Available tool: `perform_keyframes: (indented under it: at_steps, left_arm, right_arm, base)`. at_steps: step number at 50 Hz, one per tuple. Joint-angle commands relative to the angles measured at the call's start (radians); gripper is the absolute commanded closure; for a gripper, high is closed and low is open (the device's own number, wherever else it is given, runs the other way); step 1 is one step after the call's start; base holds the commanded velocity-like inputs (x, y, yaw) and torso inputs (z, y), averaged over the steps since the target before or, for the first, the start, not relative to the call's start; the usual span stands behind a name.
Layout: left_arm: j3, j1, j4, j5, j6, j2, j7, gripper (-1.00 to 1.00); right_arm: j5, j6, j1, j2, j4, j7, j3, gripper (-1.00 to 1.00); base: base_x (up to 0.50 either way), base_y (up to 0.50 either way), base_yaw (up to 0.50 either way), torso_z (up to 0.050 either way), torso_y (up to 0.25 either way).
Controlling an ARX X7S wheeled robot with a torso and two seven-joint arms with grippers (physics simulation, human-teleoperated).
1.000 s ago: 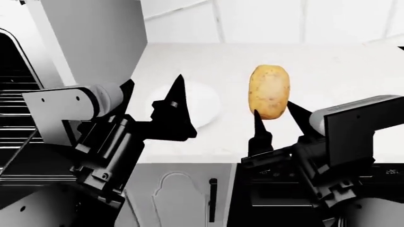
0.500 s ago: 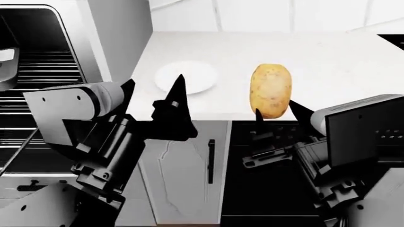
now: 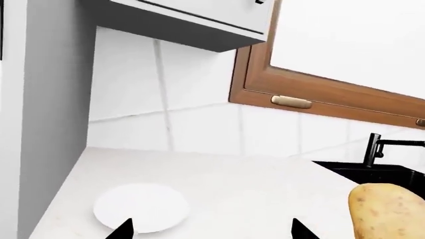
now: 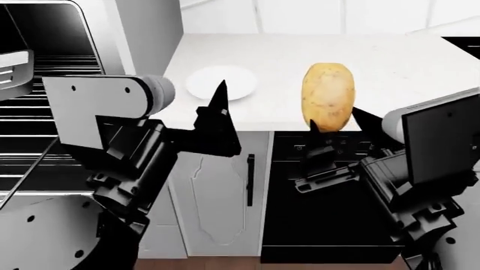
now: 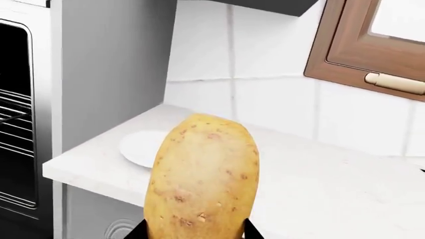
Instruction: Place the potato on the top rack of the oven.
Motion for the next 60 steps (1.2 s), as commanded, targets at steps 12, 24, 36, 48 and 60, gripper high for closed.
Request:
perform_keyframes:
  at_steps: [12,24,36,48,60]
  left_arm:
    - [0.026,-0.258,-0.067,-0.271,-0.099,-0.048,-0.162,-1.00]
    - [0.006,-0.277,-0.064,-0.294,-0.095,-0.085,-0.166,-1.00]
    - [0.009,-0.280,-0.055,-0.290,-0.097,-0.098,-0.162,-1.00]
    - [0.010,-0.277,-0.065,-0.276,-0.096,-0.107,-0.146,-1.00]
    - [0.010,-0.253,-0.080,-0.231,-0.093,-0.115,-0.107,-1.00]
  right_arm:
    - [0.403,0.034,0.328,0.079,0.068,0.231,-0.088,1.00]
    - [0.447,0.030,0.367,0.089,0.068,0.273,-0.117,1.00]
    - [0.462,0.053,0.379,0.086,0.063,0.264,-0.152,1.00]
    - [0.485,0.060,0.410,0.082,0.070,0.277,-0.182,1.00]
    - [0.499,0.074,0.450,0.068,0.095,0.283,-0.215,1.00]
  base:
    - [0.00,0.00,0.00,0.000,0.000]
    - [0.00,0.00,0.00,0.000,0.000]
    - [0.00,0.12,0.00,0.000,0.000]
    - [0.00,0.50,0.00,0.000,0.000]
    - [0.00,0.50,0.00,0.000,0.000]
